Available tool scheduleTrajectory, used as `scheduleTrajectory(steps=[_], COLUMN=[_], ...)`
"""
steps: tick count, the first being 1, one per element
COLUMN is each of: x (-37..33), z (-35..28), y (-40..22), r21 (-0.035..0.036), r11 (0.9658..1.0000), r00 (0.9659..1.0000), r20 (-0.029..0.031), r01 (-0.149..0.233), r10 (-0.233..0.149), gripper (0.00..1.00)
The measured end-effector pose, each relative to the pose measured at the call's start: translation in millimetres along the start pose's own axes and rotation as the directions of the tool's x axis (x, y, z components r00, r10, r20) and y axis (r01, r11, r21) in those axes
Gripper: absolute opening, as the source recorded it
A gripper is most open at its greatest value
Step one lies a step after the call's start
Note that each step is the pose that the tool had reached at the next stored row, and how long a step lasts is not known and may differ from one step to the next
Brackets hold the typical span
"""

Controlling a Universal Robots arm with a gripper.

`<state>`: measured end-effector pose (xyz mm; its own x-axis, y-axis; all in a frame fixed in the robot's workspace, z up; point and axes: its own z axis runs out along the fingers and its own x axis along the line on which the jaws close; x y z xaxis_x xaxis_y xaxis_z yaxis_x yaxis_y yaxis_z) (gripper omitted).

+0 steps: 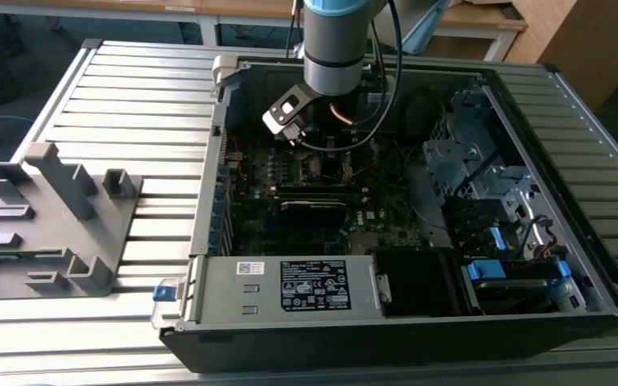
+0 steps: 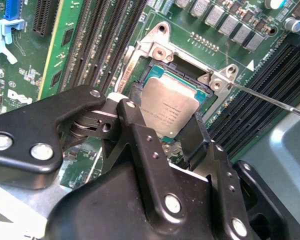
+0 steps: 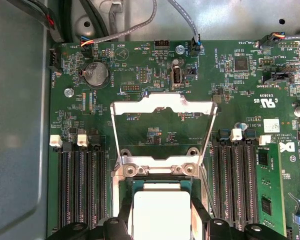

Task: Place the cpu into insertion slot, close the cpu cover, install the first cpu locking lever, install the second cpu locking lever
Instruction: 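Place the cpu into insertion slot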

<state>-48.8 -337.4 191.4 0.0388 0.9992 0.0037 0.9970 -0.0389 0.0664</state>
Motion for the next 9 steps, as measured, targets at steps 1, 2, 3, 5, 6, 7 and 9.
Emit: scheduleTrajectory(steps=[1, 2, 3, 5, 6, 7, 9], x=[0.0, 0.0, 0.0, 0.0, 0.0, 0.0, 0.0], z=[0.0, 0.0, 0.0, 0.1, 0.1, 0.1, 0.1], y=[0.0, 0.0, 0.0, 0.0, 0.0, 0.0, 0.0], r21=[0.0000, 0.0000, 0.0000, 0.0000, 0.0000, 0.0000, 0.0000], r11=[1.0000, 1.0000, 1.0000, 1.0000, 1.0000, 1.0000, 1.0000], r00=[1.0000, 1.0000, 1.0000, 1.0000, 1.0000, 1.0000, 1.0000], r20=[0.0000, 0.0000, 0.0000, 0.0000, 0.0000, 0.0000, 0.0000], r01=[0.000, 0.000, 0.000, 0.000, 0.000, 0.000, 0.000], r10=[0.000, 0.000, 0.000, 0.000, 0.000, 0.000, 0.000], gripper=[0.54, 0.54, 0.54, 0.54, 0.54, 0.54, 0.54])
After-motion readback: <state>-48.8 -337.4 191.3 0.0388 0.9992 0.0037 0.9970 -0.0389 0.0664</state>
